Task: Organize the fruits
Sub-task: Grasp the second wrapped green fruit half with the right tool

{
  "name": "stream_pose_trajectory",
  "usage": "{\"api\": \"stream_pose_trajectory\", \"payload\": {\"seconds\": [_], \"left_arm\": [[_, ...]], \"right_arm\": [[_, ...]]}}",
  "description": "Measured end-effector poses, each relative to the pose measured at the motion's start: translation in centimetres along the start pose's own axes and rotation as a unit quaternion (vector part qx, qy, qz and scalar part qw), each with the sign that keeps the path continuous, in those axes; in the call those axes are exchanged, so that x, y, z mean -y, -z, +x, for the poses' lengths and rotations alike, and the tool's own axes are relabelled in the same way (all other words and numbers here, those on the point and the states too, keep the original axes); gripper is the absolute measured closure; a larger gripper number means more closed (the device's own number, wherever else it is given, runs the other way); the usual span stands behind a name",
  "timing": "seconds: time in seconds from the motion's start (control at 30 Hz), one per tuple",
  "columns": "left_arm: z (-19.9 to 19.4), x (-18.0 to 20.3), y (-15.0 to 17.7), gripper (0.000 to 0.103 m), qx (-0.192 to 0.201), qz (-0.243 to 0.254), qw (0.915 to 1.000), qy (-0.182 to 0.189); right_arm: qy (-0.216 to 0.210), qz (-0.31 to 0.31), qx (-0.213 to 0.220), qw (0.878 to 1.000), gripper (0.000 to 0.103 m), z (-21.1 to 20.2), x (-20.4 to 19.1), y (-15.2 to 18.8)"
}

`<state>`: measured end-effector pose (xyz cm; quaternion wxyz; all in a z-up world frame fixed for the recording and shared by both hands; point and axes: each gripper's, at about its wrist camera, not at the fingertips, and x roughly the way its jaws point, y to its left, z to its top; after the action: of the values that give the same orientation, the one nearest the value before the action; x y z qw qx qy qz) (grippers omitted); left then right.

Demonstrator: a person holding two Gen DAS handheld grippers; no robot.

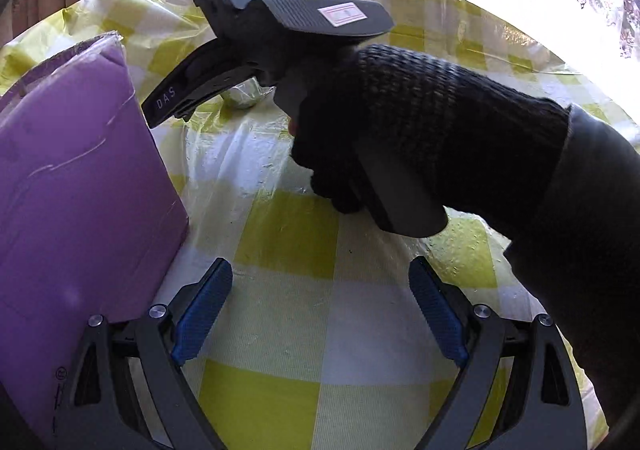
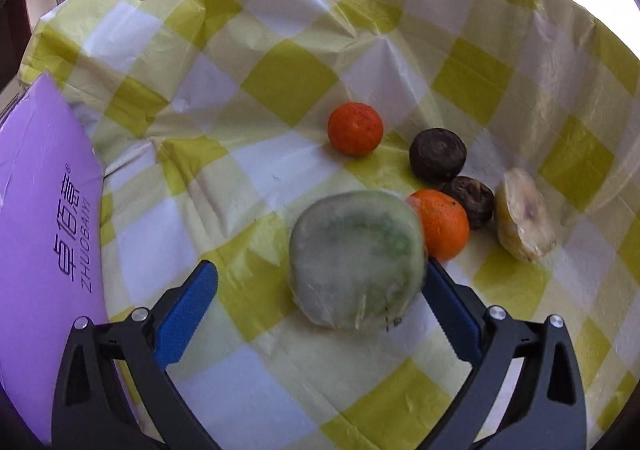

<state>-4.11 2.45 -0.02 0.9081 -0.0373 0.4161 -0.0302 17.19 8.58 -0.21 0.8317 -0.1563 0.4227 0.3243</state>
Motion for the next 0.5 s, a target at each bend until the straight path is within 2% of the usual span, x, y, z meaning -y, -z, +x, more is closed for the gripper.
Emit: {"api": "stream_pose_trajectory", "payload": {"seconds": [0.03, 0.13, 0.17, 0.2, 0.23, 0.33, 0.4, 0.5], "left_arm": [[0.0, -0.1, 0.0, 0.016, 0.0, -0.001, 1.0, 0.001], [0.0, -0.1, 0.0, 0.016, 0.0, -0.001, 1.0, 0.004], [0.0, -0.1, -0.1, 0.016, 0.0, -0.001, 1.0, 0.004], [-0.1, -0.2, 0.0, 0.016, 0.001, -0.001, 1.0, 0.004], [-0.1, -0.2, 0.1, 0.016, 0.0, -0.001, 1.0, 0.004], [-0.1, -0.2, 0.1, 0.016, -0.001, -0.002, 1.0, 0.005], [-0.1, -0.2, 0.1, 0.016, -0.003, -0.001, 1.0, 0.007], [0.0, -0.1, -0.1, 0.016, -0.004, 0.003, 0.9999, 0.009]], "right_arm": [[0.01, -0.001, -0.005, 1.0, 0.003, 0.3, -0.2, -0.2], [0.032, 0.006, -0.006, 0.999, 0.015, 0.3, 0.0, -0.2], [0.031, 0.014, -0.001, 0.999, 0.032, -0.1, 0.4, 0.0], [0.017, 0.023, 0.0, 1.0, 0.045, -0.4, 1.0, 0.3], [0.011, 0.03, -0.001, 0.999, 0.045, -0.8, 1.5, 0.7], [0.04, 0.051, 0.01, 0.998, 0.045, -2.9, 3.0, 3.0], [0.037, 0.094, 0.024, 0.995, 0.045, -4.9, 4.8, 5.2], [0.064, 0.157, 0.039, 0.985, 0.045, -8.0, 7.7, 9.1]]}}
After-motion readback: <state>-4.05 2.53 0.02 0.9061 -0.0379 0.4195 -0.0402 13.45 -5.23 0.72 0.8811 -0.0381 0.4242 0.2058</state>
